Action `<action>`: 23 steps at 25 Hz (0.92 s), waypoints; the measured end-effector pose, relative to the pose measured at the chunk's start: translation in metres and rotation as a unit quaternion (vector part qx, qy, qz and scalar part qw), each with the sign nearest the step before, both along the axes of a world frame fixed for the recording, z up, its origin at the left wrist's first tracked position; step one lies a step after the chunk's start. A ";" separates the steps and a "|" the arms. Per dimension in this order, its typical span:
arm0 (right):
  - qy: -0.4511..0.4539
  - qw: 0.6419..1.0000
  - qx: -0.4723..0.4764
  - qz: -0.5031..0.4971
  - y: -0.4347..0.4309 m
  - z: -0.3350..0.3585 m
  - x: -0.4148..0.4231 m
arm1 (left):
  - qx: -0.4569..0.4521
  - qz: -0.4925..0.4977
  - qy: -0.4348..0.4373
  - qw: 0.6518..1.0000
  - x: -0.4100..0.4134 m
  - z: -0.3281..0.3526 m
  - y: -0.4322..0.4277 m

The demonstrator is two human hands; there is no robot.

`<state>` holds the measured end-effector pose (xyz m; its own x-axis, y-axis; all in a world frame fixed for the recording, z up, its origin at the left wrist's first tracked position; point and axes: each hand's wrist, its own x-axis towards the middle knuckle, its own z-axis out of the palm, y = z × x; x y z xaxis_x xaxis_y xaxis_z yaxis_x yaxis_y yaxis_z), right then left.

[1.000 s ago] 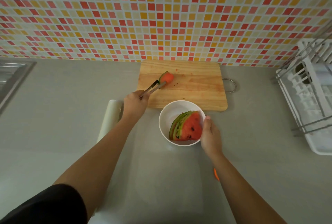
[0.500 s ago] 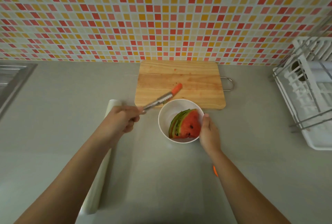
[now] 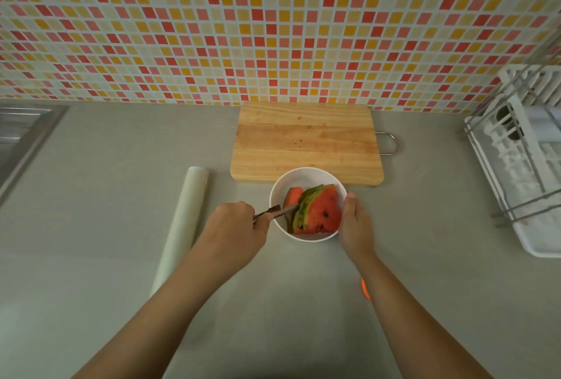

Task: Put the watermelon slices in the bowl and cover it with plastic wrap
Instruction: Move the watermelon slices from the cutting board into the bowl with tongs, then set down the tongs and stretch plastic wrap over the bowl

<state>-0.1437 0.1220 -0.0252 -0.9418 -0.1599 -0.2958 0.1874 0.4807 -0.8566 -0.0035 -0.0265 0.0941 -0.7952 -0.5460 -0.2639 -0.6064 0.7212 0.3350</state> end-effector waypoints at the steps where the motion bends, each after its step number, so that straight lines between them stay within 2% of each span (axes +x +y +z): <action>1: -0.002 1.000 0.002 -0.003 0.000 0.000 0.000 | -0.006 -0.006 0.003 1.000 0.002 0.006 -0.004; 4: -0.002 1.000 0.000 0.000 0.000 -0.001 0.000 | -0.026 -0.003 0.060 0.998 -0.008 0.017 -0.027; 8: 0.001 1.000 0.014 0.013 0.001 -0.002 -0.001 | 0.077 0.109 0.099 0.986 -0.067 -0.009 -0.067; 15: 0.002 1.000 0.022 0.009 0.003 -0.008 -0.002 | -0.038 0.189 0.128 0.973 -0.136 -0.090 -0.080; 23: 0.003 1.000 0.024 0.005 0.003 -0.009 -0.002 | -0.035 0.201 0.104 0.973 -0.150 -0.105 -0.078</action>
